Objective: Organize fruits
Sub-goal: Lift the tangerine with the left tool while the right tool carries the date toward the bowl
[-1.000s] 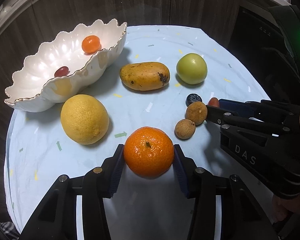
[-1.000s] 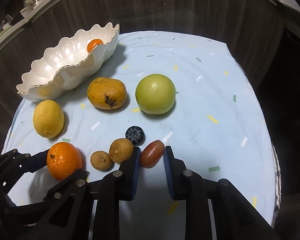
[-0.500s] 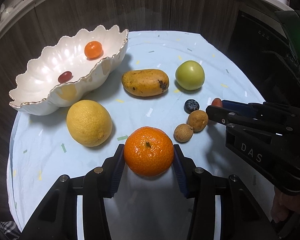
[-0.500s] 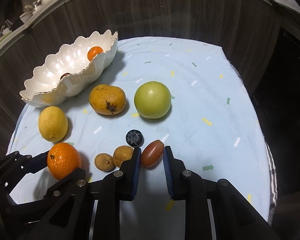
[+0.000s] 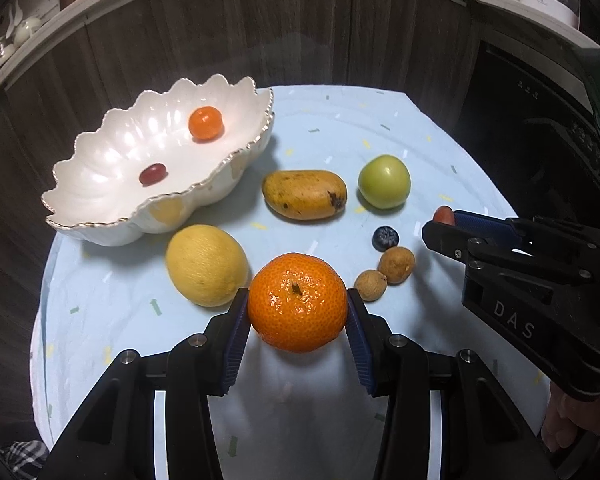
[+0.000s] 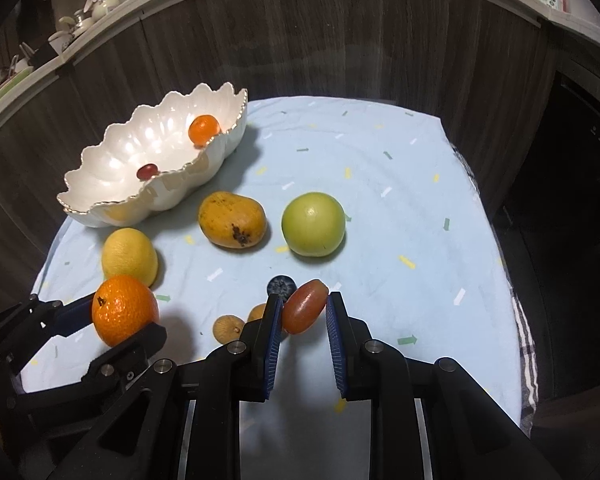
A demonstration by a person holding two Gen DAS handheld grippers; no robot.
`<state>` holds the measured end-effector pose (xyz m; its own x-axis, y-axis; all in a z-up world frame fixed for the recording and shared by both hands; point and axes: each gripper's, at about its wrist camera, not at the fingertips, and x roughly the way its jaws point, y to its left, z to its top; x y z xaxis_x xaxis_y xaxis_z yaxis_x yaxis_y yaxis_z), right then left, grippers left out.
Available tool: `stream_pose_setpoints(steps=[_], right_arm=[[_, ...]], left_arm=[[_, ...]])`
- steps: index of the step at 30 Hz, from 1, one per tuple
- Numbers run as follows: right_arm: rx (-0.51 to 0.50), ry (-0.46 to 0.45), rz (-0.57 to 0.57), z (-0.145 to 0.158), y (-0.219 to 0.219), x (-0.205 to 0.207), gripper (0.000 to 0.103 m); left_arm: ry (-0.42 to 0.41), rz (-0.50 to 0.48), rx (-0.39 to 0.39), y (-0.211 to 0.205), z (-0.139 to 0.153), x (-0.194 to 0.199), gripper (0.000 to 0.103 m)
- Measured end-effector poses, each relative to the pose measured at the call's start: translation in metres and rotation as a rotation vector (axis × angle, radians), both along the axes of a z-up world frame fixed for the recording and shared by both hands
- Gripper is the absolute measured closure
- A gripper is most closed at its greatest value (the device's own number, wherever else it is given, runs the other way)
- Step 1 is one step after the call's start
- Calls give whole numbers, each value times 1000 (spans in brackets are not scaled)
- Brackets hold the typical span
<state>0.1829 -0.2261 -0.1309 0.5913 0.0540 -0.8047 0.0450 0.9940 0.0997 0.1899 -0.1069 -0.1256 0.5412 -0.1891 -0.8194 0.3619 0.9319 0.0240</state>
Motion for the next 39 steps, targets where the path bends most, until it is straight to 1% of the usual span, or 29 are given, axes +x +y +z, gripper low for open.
stream_pose_setpoints(steps=[9,21,39], right_arm=[[-1,-34,13,19,10,-1,79],[-27,-76,53,46,32,4,79],[-38,-138,111,75,67,31,79]], left_arm=[[-38,26,-17,12,20,-1,58],[-83,86,-40,38,44,6,58],[-137,157,-66,75,70,26,58]])
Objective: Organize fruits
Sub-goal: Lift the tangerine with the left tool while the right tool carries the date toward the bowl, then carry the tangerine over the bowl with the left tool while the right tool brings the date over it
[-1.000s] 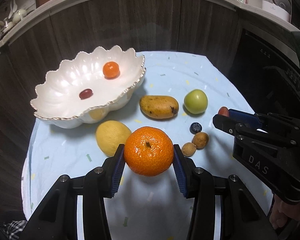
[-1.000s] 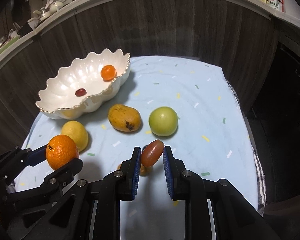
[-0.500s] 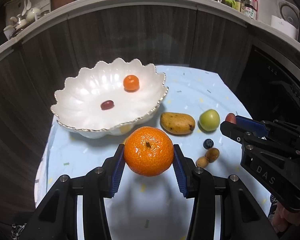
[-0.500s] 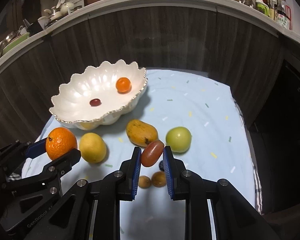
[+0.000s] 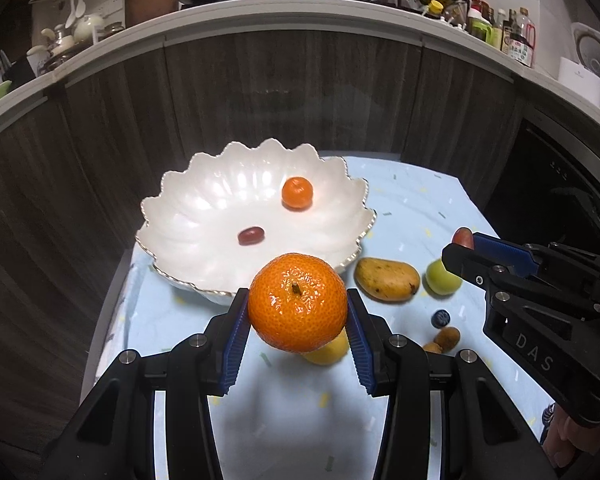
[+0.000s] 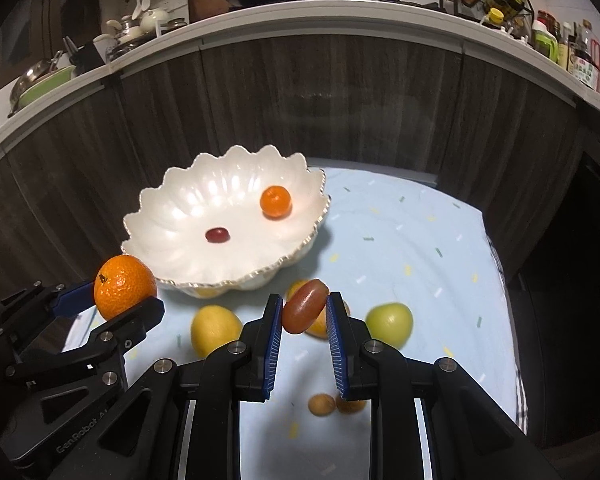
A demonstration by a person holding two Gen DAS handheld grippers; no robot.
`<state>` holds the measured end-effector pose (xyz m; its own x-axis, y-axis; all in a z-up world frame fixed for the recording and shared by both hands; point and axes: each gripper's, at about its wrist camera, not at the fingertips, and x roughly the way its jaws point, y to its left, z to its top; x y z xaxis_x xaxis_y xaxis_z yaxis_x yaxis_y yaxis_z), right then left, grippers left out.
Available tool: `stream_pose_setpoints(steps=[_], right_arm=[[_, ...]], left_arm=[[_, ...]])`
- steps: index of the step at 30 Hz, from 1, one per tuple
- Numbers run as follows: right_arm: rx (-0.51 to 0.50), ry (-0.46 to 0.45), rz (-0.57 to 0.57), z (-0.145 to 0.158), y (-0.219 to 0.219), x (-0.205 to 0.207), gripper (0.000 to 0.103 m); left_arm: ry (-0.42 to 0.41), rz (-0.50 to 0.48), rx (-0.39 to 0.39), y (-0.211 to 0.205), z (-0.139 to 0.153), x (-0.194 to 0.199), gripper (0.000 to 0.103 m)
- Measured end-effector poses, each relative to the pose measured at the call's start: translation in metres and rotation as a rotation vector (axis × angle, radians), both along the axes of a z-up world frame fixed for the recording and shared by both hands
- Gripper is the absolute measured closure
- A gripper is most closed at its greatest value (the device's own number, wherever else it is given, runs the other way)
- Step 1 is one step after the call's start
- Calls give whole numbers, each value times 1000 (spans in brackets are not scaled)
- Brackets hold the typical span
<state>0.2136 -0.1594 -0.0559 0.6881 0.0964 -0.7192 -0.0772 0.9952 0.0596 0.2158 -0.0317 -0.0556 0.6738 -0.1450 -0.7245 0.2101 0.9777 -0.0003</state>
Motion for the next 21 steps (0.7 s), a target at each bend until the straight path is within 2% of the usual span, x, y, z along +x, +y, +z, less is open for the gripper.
stream_pose_setpoints(steps=[21], right_arm=[[4,-45,40,17,30,53,79]], left_arm=[[-51,88,-21,44,20,53,58]])
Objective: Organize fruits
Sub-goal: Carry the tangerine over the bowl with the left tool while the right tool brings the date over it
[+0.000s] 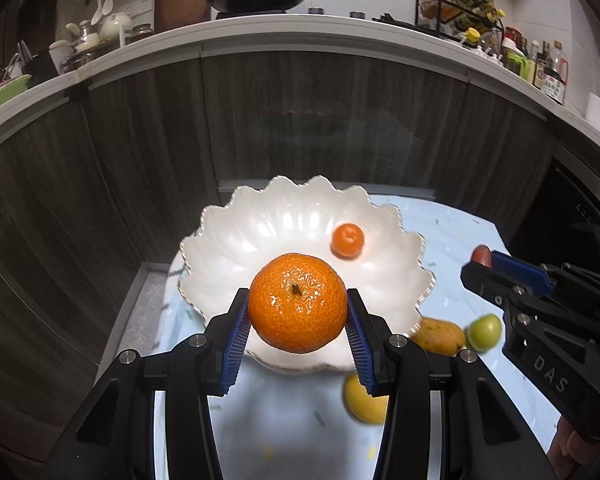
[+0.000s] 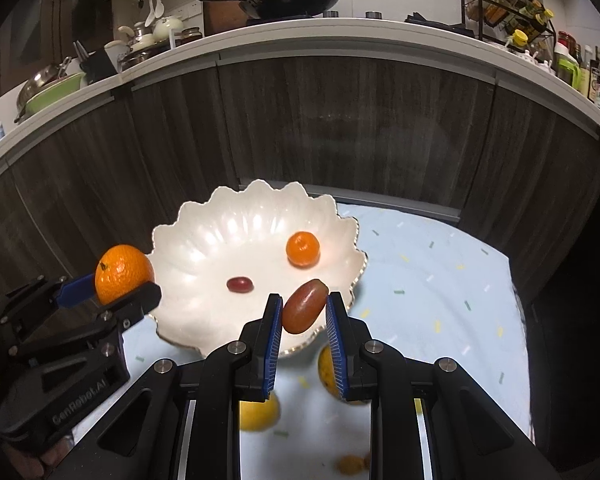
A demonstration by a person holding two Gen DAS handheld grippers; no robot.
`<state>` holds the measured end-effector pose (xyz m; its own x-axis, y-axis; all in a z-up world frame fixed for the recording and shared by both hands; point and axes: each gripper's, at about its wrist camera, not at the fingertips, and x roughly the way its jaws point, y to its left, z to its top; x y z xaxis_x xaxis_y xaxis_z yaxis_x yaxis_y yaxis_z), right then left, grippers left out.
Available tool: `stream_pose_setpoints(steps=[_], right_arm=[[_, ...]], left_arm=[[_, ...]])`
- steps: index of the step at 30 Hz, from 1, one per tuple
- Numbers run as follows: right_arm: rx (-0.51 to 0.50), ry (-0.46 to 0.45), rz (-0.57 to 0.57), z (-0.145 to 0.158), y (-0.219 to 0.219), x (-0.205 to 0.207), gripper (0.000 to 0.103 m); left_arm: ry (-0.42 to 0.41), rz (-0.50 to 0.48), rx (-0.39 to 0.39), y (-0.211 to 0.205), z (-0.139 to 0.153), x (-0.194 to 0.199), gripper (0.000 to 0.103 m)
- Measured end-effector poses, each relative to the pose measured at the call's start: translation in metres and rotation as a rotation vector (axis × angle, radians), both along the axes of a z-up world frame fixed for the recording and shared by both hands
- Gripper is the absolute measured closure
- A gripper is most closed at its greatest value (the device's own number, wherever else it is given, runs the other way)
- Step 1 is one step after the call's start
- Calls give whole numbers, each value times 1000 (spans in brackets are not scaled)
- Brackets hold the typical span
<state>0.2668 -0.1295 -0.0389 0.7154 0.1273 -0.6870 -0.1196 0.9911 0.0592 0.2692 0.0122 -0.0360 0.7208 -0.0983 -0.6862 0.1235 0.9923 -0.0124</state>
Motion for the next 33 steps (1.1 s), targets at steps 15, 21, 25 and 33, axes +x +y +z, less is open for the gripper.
stream_pose_setpoints(steps=[15,21,25,33], right_arm=[[2,25,14,-15,12,34,79],[2,44,13,-24,14,43,79],[4,61,12,-31,14,47,79],[12,104,15,-46,17,52,79]], left_arm=[[16,43,-4,18,-13,39,58],[33,47,-6,20,-23,50,58],[51,47,-8,20,-32,54,58],[88,48,-14,21,-45,60,57]])
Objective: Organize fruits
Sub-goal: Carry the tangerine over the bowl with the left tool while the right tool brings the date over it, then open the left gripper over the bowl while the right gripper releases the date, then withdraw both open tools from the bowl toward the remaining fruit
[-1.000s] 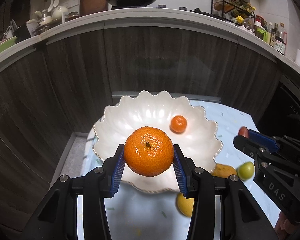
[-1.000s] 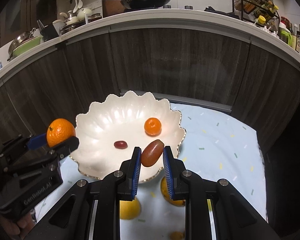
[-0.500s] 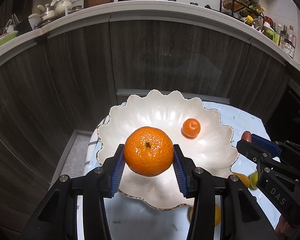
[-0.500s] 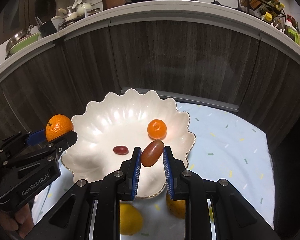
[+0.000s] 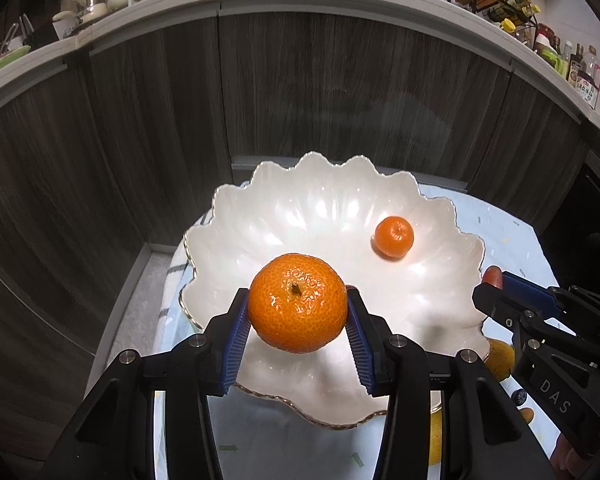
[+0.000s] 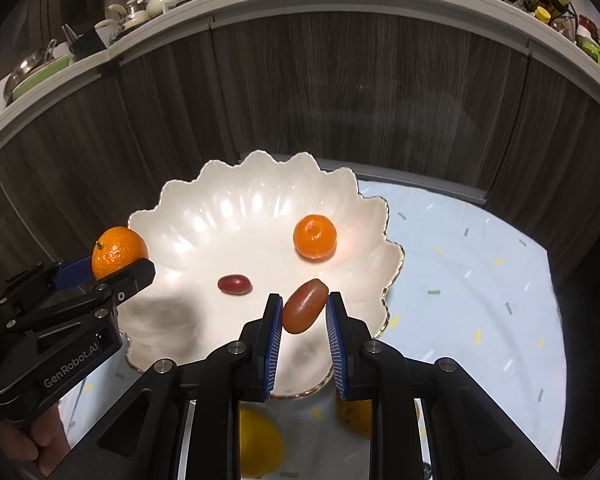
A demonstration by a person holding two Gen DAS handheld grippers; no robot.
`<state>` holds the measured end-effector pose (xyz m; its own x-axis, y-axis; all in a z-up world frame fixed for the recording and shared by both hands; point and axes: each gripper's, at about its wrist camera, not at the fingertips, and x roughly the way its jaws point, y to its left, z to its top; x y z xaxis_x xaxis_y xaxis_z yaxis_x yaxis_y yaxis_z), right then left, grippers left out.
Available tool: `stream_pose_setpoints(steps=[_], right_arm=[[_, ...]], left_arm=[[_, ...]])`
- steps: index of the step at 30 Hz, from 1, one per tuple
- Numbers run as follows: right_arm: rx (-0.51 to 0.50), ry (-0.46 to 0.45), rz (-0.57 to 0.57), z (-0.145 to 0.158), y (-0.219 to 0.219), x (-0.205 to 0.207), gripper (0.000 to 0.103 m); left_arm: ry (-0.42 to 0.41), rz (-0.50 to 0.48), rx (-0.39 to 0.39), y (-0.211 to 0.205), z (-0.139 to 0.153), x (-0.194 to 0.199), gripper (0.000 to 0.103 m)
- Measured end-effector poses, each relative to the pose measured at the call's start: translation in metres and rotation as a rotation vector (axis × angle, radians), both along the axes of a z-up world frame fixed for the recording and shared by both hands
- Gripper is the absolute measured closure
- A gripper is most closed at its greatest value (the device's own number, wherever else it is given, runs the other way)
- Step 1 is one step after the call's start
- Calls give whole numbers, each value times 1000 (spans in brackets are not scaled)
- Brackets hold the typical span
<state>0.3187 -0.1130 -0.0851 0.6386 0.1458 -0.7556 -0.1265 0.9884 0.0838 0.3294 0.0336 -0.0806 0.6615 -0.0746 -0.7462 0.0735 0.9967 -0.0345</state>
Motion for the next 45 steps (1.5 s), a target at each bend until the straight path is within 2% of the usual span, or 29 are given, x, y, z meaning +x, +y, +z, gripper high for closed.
stream_pose_setpoints(steps=[8,11,14,15,18,20,22,24,33,45], right_arm=[[7,37,9,-6,2,3,79],[5,45,7,-6,2,3,77],[3,41,-6,-4,-1,1,65],[2,38,-8,-4,-1,1,62],[0,32,-12,0,-2,0,60],[-2,22,-17,4,-3,-3,53],[-10,4,-29,9,-3,-7,37],[-13,-13,-38,14,-4,-11,31],[-6,-38,-35,28,-7,-26,31],[23,-27,-45,30,-17,-51,31]], left_arm=[[43,-6,-13,1,-8,2,57],[33,-9,-1,0,-7,-1,53],[14,-6,7,0,-2,-4,40],[10,-4,8,0,-1,-4,38],[3,-2,16,0,3,-7,38],[-1,0,17,1,6,-8,36],[-8,5,18,2,9,-11,31],[-19,11,19,2,13,-15,28],[-48,33,39,2,30,-38,19],[-61,44,74,-4,45,-69,19]])
